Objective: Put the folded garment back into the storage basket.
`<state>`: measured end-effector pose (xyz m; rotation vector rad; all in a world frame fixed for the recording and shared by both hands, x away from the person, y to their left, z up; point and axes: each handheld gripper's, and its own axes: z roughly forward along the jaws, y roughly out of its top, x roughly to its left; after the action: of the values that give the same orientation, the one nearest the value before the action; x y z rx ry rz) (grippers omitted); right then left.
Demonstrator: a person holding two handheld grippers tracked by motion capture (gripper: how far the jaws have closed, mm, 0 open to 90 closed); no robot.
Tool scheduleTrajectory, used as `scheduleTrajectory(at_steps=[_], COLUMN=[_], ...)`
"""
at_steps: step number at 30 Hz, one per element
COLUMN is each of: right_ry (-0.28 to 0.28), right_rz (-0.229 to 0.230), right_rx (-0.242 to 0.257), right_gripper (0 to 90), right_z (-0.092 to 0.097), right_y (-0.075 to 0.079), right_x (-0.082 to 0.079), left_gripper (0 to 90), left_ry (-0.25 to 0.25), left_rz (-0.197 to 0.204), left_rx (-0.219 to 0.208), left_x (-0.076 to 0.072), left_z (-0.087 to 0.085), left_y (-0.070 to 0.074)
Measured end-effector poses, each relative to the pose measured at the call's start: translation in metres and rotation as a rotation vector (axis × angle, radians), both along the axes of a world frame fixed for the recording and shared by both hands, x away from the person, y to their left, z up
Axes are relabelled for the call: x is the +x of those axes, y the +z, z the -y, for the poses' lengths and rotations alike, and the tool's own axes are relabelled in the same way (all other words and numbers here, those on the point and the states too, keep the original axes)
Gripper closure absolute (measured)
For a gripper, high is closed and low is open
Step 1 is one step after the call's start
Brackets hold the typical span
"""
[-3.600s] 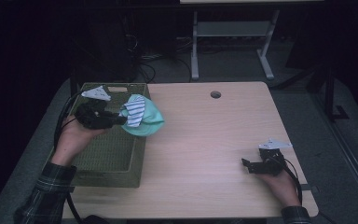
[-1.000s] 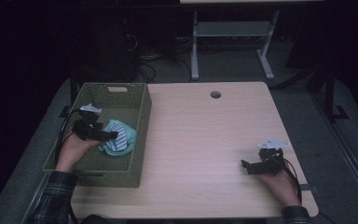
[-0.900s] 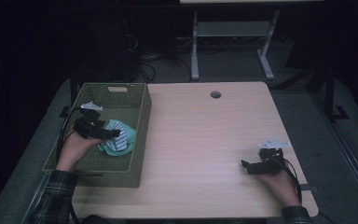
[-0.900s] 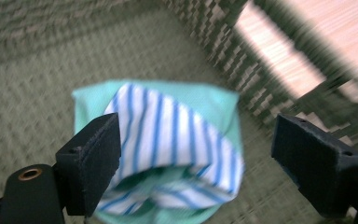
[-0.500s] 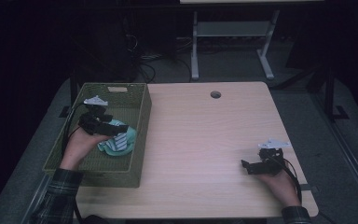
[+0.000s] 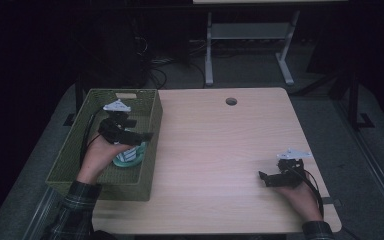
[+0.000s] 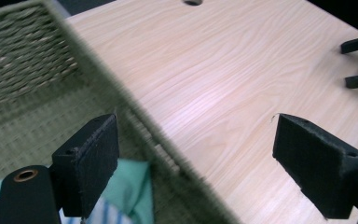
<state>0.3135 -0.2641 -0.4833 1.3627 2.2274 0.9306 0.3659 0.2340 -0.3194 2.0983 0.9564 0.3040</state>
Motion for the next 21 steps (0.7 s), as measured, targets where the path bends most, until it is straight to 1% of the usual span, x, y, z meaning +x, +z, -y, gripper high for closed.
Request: scheduleTrajectory(at_steps=[4,5,7,10,13,16,18,21], right_ry=[0.0,0.0,0.0,0.0,0.0,0.0,0.0,0.0], right_rz=[0.0,0.0,0.0,0.0,0.0,0.0,0.0,0.0], right_rx=[0.0,0.0,0.0,0.0,0.0,0.0,0.0,0.0], right_gripper=[0.3,0.3,0.3,0.3,0.3,0.3,0.3,0.3], right_z=[0.0,0.0,0.0,0.0,0.0,0.0,0.0,0.0], right_y=[0.0,0.0,0.0,0.0,0.0,0.0,0.0,0.0], right_x=[0.0,0.0,0.0,0.0,0.0,0.0,0.0,0.0], left_gripper=[13.9,13.9,13.9,14.1,14.1,14.1,14.1,14.1], left_ry=[-0.025,-0.029,-0.04,-0.066,-0.083,-0.109,-0.122,-0.144], left_rz=[0.005,0.005,0.003,0.001,-0.004,-0.006,-0.007,-0.011], left_rx=[-0.011,-0.023,-0.028,-0.024,-0.031,-0.025,-0.038,-0.035], left_x=[-0.002,-0.002,-0.002,-0.002,-0.002,-0.003,-0.004,-0.005], left_z=[0.014,0.019,0.026,0.038,0.05,0.061,0.071,0.084], left_y=[0.002,0.002,0.002,0.001,-0.001,-0.003,-0.004,-0.008])
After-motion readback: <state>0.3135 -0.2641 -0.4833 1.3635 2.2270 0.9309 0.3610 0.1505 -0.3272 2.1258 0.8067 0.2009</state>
